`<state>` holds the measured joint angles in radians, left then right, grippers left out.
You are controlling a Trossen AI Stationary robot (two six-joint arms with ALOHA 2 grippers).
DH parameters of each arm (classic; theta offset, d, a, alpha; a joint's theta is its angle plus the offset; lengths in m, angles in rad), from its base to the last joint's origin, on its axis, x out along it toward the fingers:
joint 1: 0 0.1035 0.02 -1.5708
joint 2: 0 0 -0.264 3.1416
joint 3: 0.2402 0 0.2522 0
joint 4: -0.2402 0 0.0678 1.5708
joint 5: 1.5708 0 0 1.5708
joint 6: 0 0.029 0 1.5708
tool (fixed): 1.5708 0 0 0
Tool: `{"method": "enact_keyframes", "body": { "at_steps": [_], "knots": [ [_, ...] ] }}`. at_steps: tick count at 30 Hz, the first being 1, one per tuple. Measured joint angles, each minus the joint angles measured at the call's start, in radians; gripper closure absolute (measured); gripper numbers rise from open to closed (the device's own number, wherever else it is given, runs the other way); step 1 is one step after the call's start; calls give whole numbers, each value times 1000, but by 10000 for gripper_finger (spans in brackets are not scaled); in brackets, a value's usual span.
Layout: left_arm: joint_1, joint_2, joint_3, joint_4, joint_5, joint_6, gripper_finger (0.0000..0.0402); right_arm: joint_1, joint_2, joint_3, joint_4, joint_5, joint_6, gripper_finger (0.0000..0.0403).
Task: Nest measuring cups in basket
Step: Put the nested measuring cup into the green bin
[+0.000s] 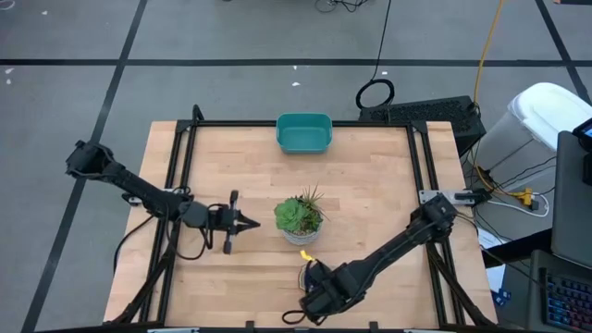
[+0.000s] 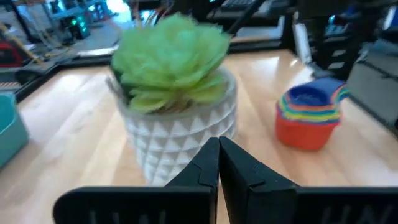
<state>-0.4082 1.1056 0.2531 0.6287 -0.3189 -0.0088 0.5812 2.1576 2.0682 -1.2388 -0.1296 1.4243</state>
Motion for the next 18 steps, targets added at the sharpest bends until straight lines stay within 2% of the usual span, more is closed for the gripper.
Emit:
{"method": "enact_keyframes", "body": {
  "at_steps": [9, 15, 18],
  "knots": [
    [22, -3, 0, -30, 11, 54, 391, 1, 18, 0, 113, 43, 142, 268],
    [31, -28, 0, -36, 14, 76, 391, 3, 17, 0, 70, 24, 96, 268],
    [41, -62, 0, -40, 47, 67, 384, 6, 16, 0, 66, 21, 38, 268]
  ]
}}
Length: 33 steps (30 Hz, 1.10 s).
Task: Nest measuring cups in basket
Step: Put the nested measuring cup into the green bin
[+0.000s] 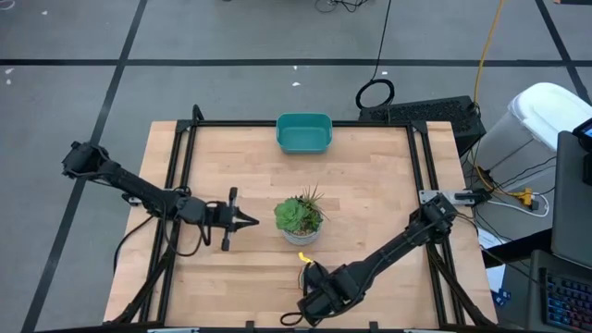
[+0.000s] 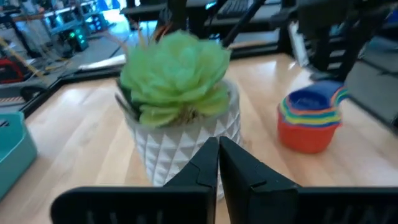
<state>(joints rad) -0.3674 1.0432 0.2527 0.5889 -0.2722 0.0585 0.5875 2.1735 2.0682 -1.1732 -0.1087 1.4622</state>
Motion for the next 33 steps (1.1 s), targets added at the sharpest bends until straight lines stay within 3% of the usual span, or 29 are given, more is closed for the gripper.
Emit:
{"method": "enact_keyframes", "body": {
  "at_steps": [9, 14, 20, 26, 33],
  "knots": [
    [50, -101, 0, -44, 59, -16, 321, 6, -1, 0, 84, -72, -246, 253],
    [65, -111, 0, -67, 59, -15, 296, 0, -1, 0, 111, -49, -324, 260],
    [66, -111, 0, -80, 59, -11, 284, -12, -2, 0, 53, -14, -270, 246],
    [66, -111, 0, -101, 58, -3, 284, -12, -2, -1, -95, 3, -266, 196],
    [66, -111, 1, -126, 58, -1, 284, -11, -2, -1, -43, 16, -131, 108]
  ]
}}
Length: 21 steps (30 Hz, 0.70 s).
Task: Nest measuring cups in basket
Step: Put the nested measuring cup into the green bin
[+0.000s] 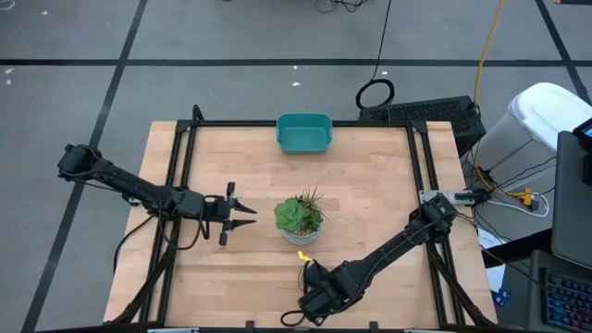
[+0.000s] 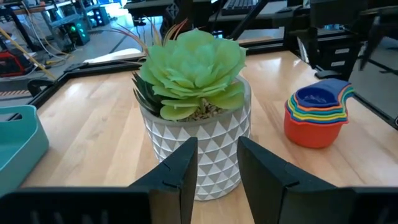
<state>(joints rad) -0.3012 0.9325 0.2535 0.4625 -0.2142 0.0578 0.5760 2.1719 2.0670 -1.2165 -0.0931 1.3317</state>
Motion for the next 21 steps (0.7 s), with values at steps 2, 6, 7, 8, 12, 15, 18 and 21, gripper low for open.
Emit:
{"method": "enact_keyframes", "body": {
  "at_steps": [2, 6, 7, 8, 12, 15, 18, 21],
  "knots": [
    [0, 0, 0, -1, 0, 1, 284, 0, 0, 0, 38, 19, 22, 89],
    [0, 0, 0, -3, 0, 21, 284, -2, -3, -40, 98, 19, 54, 65],
    [0, 0, 0, -5, 0, 25, 284, -1, -3, -59, 112, 15, 63, 62],
    [0, 0, 0, -5, 0, 27, 284, -1, -3, -76, 121, 9, 68, 59],
    [0, 0, 0, -37, 4, 25, 284, 4, -1, -146, 160, -86, 64, 52],
    [0, 0, 0, -50, 5, 19, 284, 4, -1, -177, 185, -134, 67, 48],
    [0, 0, 0, -49, 5, 19, 284, 4, -2, -199, 241, -138, 68, 46],
    [0, 0, 0, -49, 5, 19, 284, 4, -2, -224, 297, -128, 74, 46]
  ]
}}
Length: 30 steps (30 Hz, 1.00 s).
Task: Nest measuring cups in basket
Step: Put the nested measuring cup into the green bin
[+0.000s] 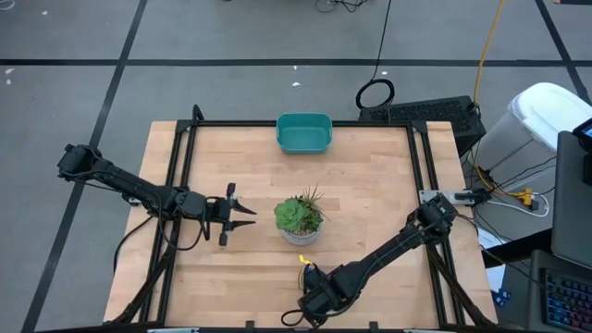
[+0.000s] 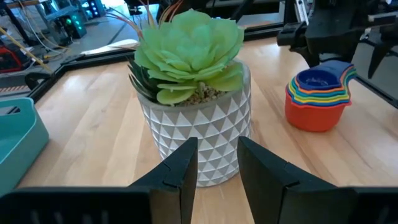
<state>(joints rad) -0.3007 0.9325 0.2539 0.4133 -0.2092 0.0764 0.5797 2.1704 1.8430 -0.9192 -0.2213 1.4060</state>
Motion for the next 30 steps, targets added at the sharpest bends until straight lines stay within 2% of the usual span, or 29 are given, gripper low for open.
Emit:
{"method": "enact_keyframes", "body": {
  "at_steps": [10, 24, 30],
  "knots": [
    [0, 0, 0, 0, 1, -1, 284, -10, 0, -71, 62, 11, 32, 46],
    [0, 0, 0, 0, 2, 0, 284, -31, 0, -78, 46, 18, 63, 47],
    [0, 0, 0, -1, 2, 1, 284, -31, 0, -78, 45, 18, 75, 79]
  ]
}}
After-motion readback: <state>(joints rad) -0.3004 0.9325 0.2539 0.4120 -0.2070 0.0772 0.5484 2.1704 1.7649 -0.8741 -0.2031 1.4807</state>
